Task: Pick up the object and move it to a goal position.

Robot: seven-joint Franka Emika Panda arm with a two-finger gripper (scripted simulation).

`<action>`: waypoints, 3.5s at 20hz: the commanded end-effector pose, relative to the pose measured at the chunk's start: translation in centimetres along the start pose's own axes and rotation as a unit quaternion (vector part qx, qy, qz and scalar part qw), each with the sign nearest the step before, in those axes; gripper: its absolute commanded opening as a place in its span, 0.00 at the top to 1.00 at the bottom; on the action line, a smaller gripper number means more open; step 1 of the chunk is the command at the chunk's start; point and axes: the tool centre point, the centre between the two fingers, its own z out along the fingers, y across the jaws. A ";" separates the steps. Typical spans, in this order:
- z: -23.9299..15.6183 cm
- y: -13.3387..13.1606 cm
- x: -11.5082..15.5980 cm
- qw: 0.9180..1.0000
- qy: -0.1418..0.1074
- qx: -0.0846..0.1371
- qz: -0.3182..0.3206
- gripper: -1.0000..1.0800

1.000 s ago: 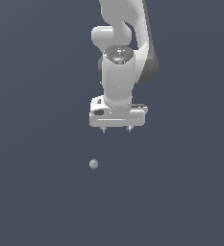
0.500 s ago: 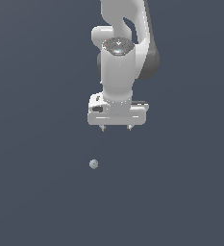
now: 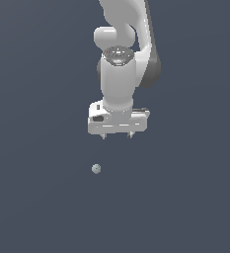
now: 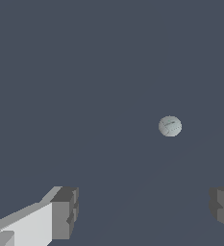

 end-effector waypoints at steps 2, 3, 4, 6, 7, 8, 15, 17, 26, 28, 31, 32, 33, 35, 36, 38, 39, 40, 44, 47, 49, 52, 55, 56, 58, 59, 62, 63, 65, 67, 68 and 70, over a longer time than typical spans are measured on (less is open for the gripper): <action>1.0 0.7 0.5 1.000 -0.003 -0.001 -0.024 0.04; 1.3 1.0 0.7 0.999 -0.004 -0.002 -0.033 0.04; 1.6 1.2 0.9 0.999 -0.005 -0.002 -0.042 0.04; 2.4 1.8 1.3 0.998 -0.007 -0.003 -0.062 0.04; 2.9 2.2 1.5 0.997 -0.009 -0.003 -0.072 0.04; 3.3 2.5 1.8 0.996 -0.010 -0.003 -0.084 0.04; 6.8 5.1 3.1 0.986 -0.019 -0.002 -0.163 0.04; 7.8 5.8 3.4 0.982 -0.022 -0.001 -0.186 0.04; 11.7 8.6 4.1 0.964 -0.029 0.005 -0.264 0.04; 12.2 9.0 4.2 0.961 -0.030 0.006 -0.274 0.04; 12.9 9.5 4.3 0.957 -0.031 0.007 -0.287 0.04; 13.0 9.6 4.3 0.957 -0.031 0.008 -0.290 0.04; 13.1 9.7 4.3 0.956 -0.032 0.008 -0.292 0.04; 13.3 9.8 4.3 0.955 -0.032 0.008 -0.295 0.04; 13.3 9.8 4.3 0.955 -0.032 0.009 -0.296 0.04; 13.3 9.8 4.3 0.955 -0.032 0.009 -0.294 0.04; 13.4 9.8 4.3 0.955 -0.032 0.009 -0.294 0.04; 13.5 9.8 4.3 0.955 -0.032 0.009 -0.294 0.04; 14.8 9.8 4.2 0.955 -0.032 0.009 -0.295 0.04; 16.5 9.8 4.0 0.955 -0.032 0.009 -0.296 0.04; 17.5 9.8 3.9 0.955 -0.032 0.009 -0.296 0.04; 18.3 9.8 3.9 0.955 -0.032 0.009 -0.296 0.04; 18.4 9.8 4.0 0.954 -0.032 0.009 -0.297 0.04; 18.4 9.8 4.0 0.954 -0.032 0.009 -0.297 0.04; 18.4 9.8 4.0 0.954 -0.032 0.009 -0.297 1.00; 18.4 9.8 4.0 0.954 -0.032 0.009 -0.297 1.00; 18.4 9.8 4.0 0.954 -0.032 0.009 -0.297 1.00; 18.4 9.8 4.0 0.954 -0.032 0.009 -0.297 1.00; 18.4 9.8 4.0 0.954 -0.032 0.009 -0.297 1.00; 18.4 9.8 4.0 0.954 -0.032 0.009 -0.296 1.00; 18.4 9.8 4.0 0.954 -0.032 0.009 -0.296 1.00; 18.2 9.7 4.0 0.954 -0.032 0.009 -0.296 1.00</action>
